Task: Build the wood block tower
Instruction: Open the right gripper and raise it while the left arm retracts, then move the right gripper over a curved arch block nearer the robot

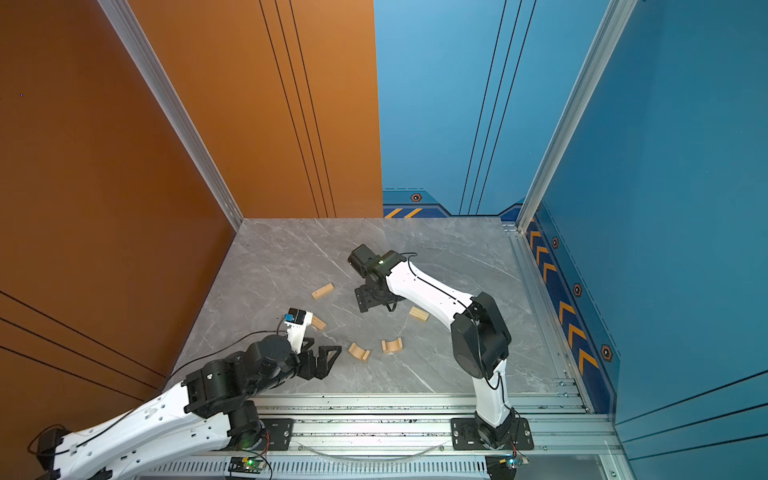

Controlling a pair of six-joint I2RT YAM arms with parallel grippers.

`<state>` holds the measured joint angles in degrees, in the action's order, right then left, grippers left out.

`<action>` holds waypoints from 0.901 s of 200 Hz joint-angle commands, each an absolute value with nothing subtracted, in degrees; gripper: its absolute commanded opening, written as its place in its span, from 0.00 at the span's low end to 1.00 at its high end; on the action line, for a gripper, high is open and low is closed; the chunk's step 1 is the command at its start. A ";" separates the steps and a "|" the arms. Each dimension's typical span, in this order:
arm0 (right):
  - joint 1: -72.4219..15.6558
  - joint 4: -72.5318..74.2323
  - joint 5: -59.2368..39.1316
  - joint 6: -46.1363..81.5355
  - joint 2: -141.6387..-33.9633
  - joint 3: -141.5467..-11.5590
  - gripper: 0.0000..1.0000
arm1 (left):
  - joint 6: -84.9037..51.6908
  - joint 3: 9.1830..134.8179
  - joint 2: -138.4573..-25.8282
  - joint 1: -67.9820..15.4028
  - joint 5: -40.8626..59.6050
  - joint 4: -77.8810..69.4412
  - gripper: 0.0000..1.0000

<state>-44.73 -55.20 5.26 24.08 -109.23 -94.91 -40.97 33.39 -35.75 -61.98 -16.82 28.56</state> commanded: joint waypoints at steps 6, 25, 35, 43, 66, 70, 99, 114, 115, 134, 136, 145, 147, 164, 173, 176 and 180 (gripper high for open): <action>-45.08 -51.14 7.47 25.42 -104.29 -87.94 0.92 | -45.29 31.60 -35.66 -67.71 -26.10 29.88 0.98; -45.61 -49.24 7.82 25.83 -101.70 -83.12 0.92 | -46.51 31.18 -36.75 -71.36 -28.81 29.88 0.98; -46.09 -48.04 8.10 26.02 -100.32 -80.66 0.92 | -47.28 30.92 -37.46 -72.86 -29.83 29.86 0.98; -46.43 -46.99 8.08 26.17 -99.42 -78.33 0.92 | -47.87 30.62 -38.08 -73.90 -30.55 29.87 0.98; -47.69 -43.62 8.06 26.84 -96.77 -72.08 0.92 | -49.94 29.54 -39.74 -76.11 -31.96 29.75 0.98; -48.00 -43.12 8.06 26.97 -96.37 -71.15 0.92 | -50.33 29.27 -39.88 -76.48 -32.13 29.71 0.98; -50.45 -41.44 10.03 27.59 -94.84 -66.69 0.92 | -52.19 27.50 -40.43 -77.98 -32.73 27.12 0.98; -51.74 -41.26 10.95 27.35 -94.83 -65.74 0.92 | -52.29 27.41 -40.95 -78.22 -32.71 26.33 0.98; -51.80 -41.28 11.01 27.30 -94.88 -65.74 0.92 | -52.25 27.42 -41.00 -78.18 -32.70 26.30 0.98; -52.94 -41.20 11.76 26.83 -95.32 -65.39 0.92 | -51.95 28.08 -41.57 -78.18 -33.07 26.30 0.98; -53.05 -41.17 11.71 26.84 -95.33 -65.37 0.92 | -51.88 28.11 -41.57 -78.21 -33.07 26.31 0.98; -53.47 -41.11 11.73 26.65 -95.32 -65.24 0.92 | -51.77 28.32 -41.78 -78.23 -33.09 26.28 0.98; -53.55 -41.08 11.70 26.70 -95.31 -65.24 0.92 | -51.70 28.35 -41.76 -78.27 -33.06 26.28 0.98; -54.25 -40.42 10.63 26.29 -94.85 -64.82 0.92 | -51.68 28.50 -41.81 -78.28 -33.16 26.28 0.98; -54.60 -39.88 9.73 26.19 -94.62 -64.45 0.92 | -51.68 28.48 -41.66 -78.30 -33.15 26.35 0.98; -54.69 -39.70 9.45 26.11 -94.54 -64.27 0.92 | -51.76 28.48 -41.66 -78.42 -33.15 26.34 0.98; -54.90 -39.45 9.11 26.06 -94.52 -64.10 0.92 | -51.72 28.39 -41.65 -78.32 -33.22 26.37 0.98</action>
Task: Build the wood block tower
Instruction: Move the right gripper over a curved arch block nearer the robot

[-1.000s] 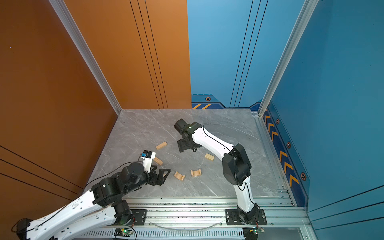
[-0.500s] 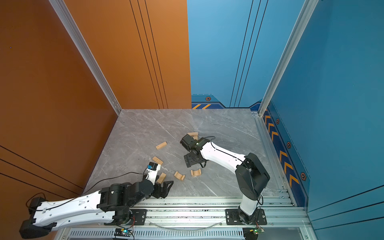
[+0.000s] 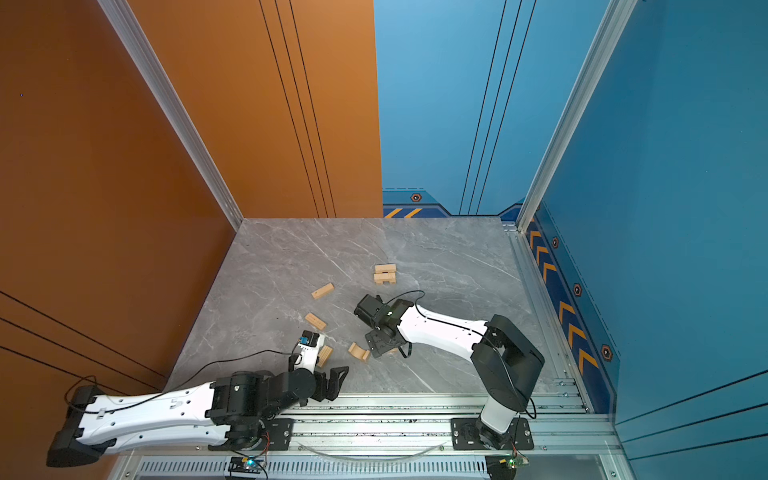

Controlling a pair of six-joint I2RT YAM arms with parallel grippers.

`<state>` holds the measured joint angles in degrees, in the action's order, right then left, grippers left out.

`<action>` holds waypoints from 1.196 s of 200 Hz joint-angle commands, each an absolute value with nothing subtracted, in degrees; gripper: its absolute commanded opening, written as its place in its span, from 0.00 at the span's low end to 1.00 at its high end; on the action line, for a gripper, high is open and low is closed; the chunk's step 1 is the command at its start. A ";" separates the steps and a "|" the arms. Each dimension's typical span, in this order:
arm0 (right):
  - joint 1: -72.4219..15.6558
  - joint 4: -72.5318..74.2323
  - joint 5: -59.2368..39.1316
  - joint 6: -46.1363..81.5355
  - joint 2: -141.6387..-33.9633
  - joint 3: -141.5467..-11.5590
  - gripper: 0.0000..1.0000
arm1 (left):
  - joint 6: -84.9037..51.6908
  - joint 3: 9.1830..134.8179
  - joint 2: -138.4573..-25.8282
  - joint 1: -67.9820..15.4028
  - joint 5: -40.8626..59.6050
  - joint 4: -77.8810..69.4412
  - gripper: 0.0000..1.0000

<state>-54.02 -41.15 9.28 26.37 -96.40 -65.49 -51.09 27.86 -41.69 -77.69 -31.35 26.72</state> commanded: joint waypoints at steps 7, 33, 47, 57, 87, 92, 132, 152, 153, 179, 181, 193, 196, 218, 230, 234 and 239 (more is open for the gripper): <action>-55.21 -39.07 8.73 25.79 -94.52 -63.83 0.92 | -51.85 28.34 -41.57 -78.33 -33.27 26.30 0.98; -55.50 -38.94 9.04 25.49 -95.10 -63.06 0.92 | -51.77 28.45 -41.57 -78.38 -33.48 26.45 0.98; -55.47 -38.94 9.39 25.23 -95.28 -62.48 0.92 | -51.59 28.59 -41.58 -78.31 -33.57 26.66 0.98; -55.54 -38.94 9.42 25.05 -95.34 -62.04 0.92 | -51.53 28.78 -41.59 -78.34 -33.66 26.72 0.98; -55.38 -38.75 9.79 24.61 -95.03 -60.67 0.92 | -51.50 28.82 -41.80 -78.24 -34.14 26.90 0.98; -55.29 -38.76 9.91 24.61 -95.08 -60.49 0.92 | -51.46 28.81 -41.83 -78.22 -34.18 26.99 0.98; -54.15 -38.32 10.55 24.01 -95.97 -59.87 0.91 | -51.42 28.79 -42.06 -78.06 -34.62 27.25 0.98; -53.41 -37.89 10.70 23.84 -96.63 -59.72 0.91 | -51.47 28.57 -41.92 -78.03 -34.83 27.34 0.98; -53.33 -37.89 10.66 23.78 -96.61 -59.70 0.91 | -51.44 28.61 -41.92 -78.04 -34.82 27.34 0.98; -52.32 -37.62 10.96 23.55 -97.25 -59.84 0.90 | -51.59 28.27 -41.93 -77.78 -35.11 27.33 0.98; -52.24 -37.62 10.98 23.55 -97.24 -59.79 0.90 | -51.59 28.16 -41.92 -77.67 -35.15 27.33 0.98; -51.69 -37.52 10.96 23.55 -97.34 -59.71 0.90 | -51.60 27.99 -42.10 -77.52 -35.24 27.10 0.98; -51.56 -37.48 10.97 23.51 -97.31 -59.75 0.90 | -51.59 27.91 -42.14 -77.30 -35.24 27.07 0.98; -50.82 -36.85 10.60 23.29 -97.40 -59.67 0.90 | -51.11 28.27 -42.39 -76.49 -34.41 26.90 0.98; -50.42 -36.50 10.25 23.16 -97.85 -59.85 0.89 | -50.90 28.52 -42.37 -76.38 -34.37 26.96 0.98; -50.23 -36.41 10.12 23.04 -97.96 -59.96 0.89 | -50.81 28.56 -42.36 -76.39 -34.41 26.90 0.98; -50.12 -36.38 10.11 22.96 -98.17 -60.10 0.89 | -50.80 28.64 -42.28 -76.38 -34.50 26.89 0.98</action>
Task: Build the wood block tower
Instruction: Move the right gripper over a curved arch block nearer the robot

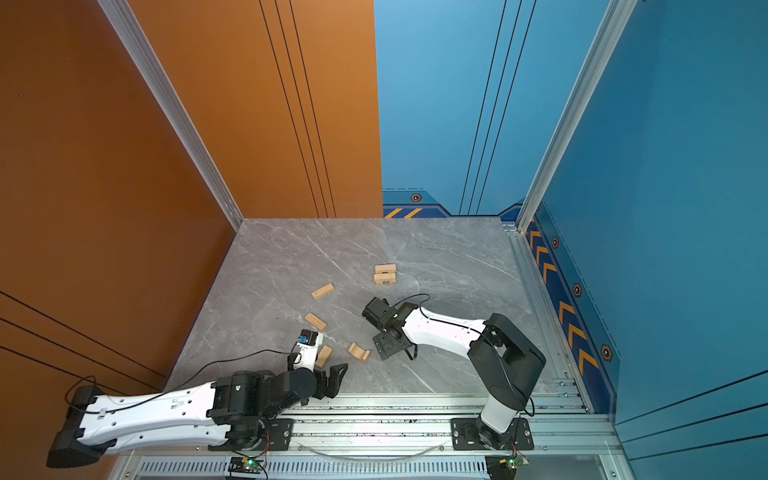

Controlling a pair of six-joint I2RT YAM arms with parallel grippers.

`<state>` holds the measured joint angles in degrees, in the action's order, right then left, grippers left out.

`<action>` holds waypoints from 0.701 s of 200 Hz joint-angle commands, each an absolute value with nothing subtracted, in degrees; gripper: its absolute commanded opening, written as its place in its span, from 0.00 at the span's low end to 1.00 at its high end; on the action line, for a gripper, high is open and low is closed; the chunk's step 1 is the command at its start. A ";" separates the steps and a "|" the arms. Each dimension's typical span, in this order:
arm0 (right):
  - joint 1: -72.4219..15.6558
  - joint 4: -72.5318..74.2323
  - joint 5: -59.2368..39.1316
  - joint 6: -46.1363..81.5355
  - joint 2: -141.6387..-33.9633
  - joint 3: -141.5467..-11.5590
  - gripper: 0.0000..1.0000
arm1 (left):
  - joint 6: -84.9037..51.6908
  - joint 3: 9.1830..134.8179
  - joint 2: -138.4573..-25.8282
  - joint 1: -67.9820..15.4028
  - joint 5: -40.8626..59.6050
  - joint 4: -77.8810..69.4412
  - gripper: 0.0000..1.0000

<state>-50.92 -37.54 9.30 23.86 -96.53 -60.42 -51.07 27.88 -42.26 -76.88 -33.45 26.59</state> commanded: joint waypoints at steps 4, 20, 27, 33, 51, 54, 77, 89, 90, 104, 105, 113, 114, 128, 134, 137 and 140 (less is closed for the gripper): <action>-50.02 -36.33 10.05 22.94 -98.34 -60.25 0.89 | -50.72 28.70 -42.28 -76.47 -34.58 26.87 0.98; -49.48 -36.30 10.10 22.72 -99.13 -60.74 0.89 | -50.47 28.70 -42.02 -76.09 -34.64 27.05 0.98; -49.17 -36.17 10.06 22.63 -99.36 -60.87 0.89 | -50.38 28.82 -41.95 -76.07 -34.61 27.01 0.98; -48.93 -35.89 9.96 22.59 -99.57 -60.90 0.89 | -50.32 28.84 -41.94 -76.09 -34.54 27.11 0.98; -48.01 -35.38 9.22 22.63 -100.06 -61.11 0.88 | -50.10 28.93 -41.81 -75.65 -34.46 27.25 0.98; -47.90 -35.34 9.16 22.60 -100.15 -61.19 0.88 | -50.02 28.91 -41.86 -75.61 -34.48 27.26 0.98; -46.70 -35.07 8.49 22.64 -100.80 -61.70 0.87 | -49.50 28.91 -42.05 -74.74 -33.96 27.17 0.98; -46.26 -34.98 8.31 22.55 -101.02 -62.11 0.87 | -49.12 29.18 -42.19 -74.40 -33.69 27.13 0.98; -46.25 -34.98 8.29 22.53 -101.05 -62.17 0.87 | -49.13 29.18 -42.19 -74.33 -33.72 27.14 0.98; -45.71 -34.98 7.90 22.27 -101.31 -62.68 0.87 | -48.87 29.39 -42.30 -74.06 -33.42 27.16 0.98; -45.66 -34.98 7.86 22.25 -101.37 -62.72 0.87 | -48.82 29.37 -42.33 -74.12 -33.41 27.16 0.98; -45.42 -34.99 7.59 22.23 -101.46 -62.93 0.87 | -48.70 29.52 -42.28 -73.92 -33.35 27.15 0.98; -45.44 -34.98 7.62 22.23 -101.53 -62.93 0.87 | -48.69 29.57 -42.28 -73.92 -33.33 27.11 0.98; -45.11 -34.98 7.40 21.98 -101.85 -63.42 0.87 | -48.52 29.53 -42.30 -73.87 -33.27 27.12 0.98; -44.87 -34.98 7.33 21.97 -102.06 -63.52 0.87 | -48.52 29.52 -42.28 -73.75 -33.23 27.17 0.98; -44.82 -34.98 7.30 22.01 -102.11 -63.54 0.87 | -48.47 29.53 -42.28 -73.70 -33.27 27.12 0.98; -44.76 -34.98 7.23 21.93 -102.16 -63.59 0.87 | -48.44 29.52 -42.28 -73.67 -33.24 27.11 0.98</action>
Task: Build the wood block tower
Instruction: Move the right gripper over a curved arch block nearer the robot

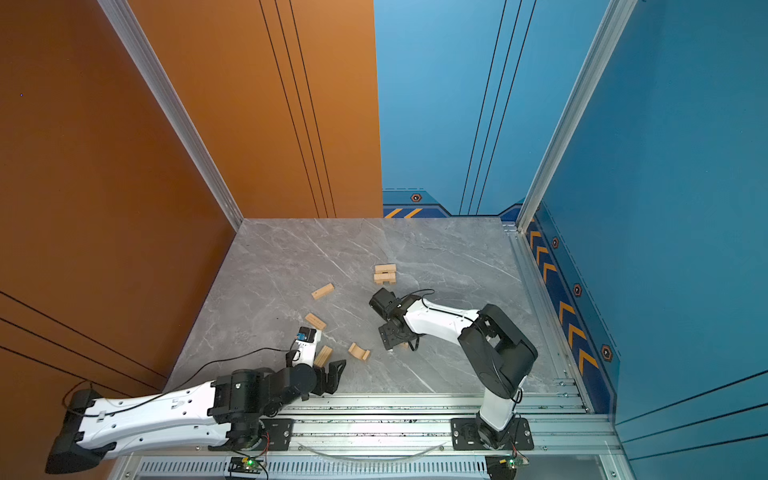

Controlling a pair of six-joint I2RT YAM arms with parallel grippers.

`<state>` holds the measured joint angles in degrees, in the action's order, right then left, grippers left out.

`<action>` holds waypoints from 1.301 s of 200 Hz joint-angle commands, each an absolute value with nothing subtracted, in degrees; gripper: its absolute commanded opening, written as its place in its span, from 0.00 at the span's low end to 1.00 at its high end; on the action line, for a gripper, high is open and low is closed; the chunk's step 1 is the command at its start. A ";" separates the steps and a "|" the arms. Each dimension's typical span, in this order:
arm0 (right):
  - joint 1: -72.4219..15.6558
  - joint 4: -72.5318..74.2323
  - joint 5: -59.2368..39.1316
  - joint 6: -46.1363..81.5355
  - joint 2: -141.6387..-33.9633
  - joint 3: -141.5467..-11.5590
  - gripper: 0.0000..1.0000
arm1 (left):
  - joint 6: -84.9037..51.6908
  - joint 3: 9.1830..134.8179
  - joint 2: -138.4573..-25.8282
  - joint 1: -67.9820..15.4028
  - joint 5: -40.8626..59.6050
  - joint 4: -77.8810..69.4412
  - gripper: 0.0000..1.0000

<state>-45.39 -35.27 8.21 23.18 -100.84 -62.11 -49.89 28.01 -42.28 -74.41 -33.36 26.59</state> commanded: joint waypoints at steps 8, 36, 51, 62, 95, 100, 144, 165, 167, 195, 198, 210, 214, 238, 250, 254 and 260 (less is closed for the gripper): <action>-44.47 -34.98 7.04 21.89 -102.33 -63.78 0.86 | -48.43 29.45 -42.25 -73.47 -33.18 27.10 0.98; -43.59 -34.89 6.53 21.87 -102.70 -64.01 0.86 | -48.10 29.34 -42.28 -73.15 -32.84 27.02 0.98; -43.24 -34.89 6.21 21.90 -102.91 -64.23 0.86 | -47.83 29.24 -42.28 -72.80 -32.49 26.85 0.98; -43.01 -34.89 6.15 21.91 -103.00 -64.50 0.86 | -47.60 29.19 -42.32 -72.44 -32.19 26.74 0.98; -42.25 -34.90 5.31 21.89 -103.16 -64.89 0.86 | -46.95 29.56 -42.28 -71.96 -31.66 26.64 0.98; -42.08 -34.82 4.79 21.84 -103.14 -64.97 0.86 | -46.87 29.53 -42.15 -71.90 -31.67 26.57 0.98; -41.13 -33.14 -0.08 21.60 -101.31 -63.59 0.87 | -46.63 28.93 -41.96 -71.31 -31.32 26.39 0.98; -41.04 -33.19 -0.84 21.75 -101.08 -63.37 0.86 | -46.54 28.88 -41.70 -71.32 -31.20 26.41 0.98; -41.04 -33.24 -0.87 21.78 -101.05 -63.24 0.86 | -46.51 28.86 -41.69 -71.22 -31.22 26.38 0.98; -41.48 -33.02 -1.14 22.65 -100.69 -62.03 0.84 | -46.69 28.49 -40.72 -71.30 -30.97 26.38 0.98; -41.44 -33.00 -1.14 22.74 -100.64 -61.85 0.83 | -46.75 28.39 -40.59 -71.33 -30.94 26.37 0.98; -41.65 -32.66 -1.32 23.22 -100.36 -60.76 0.81 | -46.92 28.04 -40.09 -71.35 -30.91 26.37 0.98; -41.70 -32.57 -1.32 23.36 -100.21 -60.42 0.80 | -46.93 27.85 -39.91 -71.30 -30.79 26.37 0.98; -42.61 -32.00 -1.89 24.72 -98.96 -58.10 0.78 | -47.07 27.27 -38.80 -71.35 -30.67 26.37 0.98; -43.28 -31.99 -1.61 25.27 -98.39 -57.25 0.78 | -47.10 27.07 -38.42 -71.38 -30.67 26.37 0.98; -43.48 -32.12 -1.49 25.45 -98.29 -57.03 0.78 | -47.11 27.05 -38.39 -71.29 -30.67 26.35 0.98; -43.76 -32.20 -1.25 25.70 -97.96 -56.79 0.77 | -47.08 26.99 -38.17 -71.30 -30.72 26.37 0.98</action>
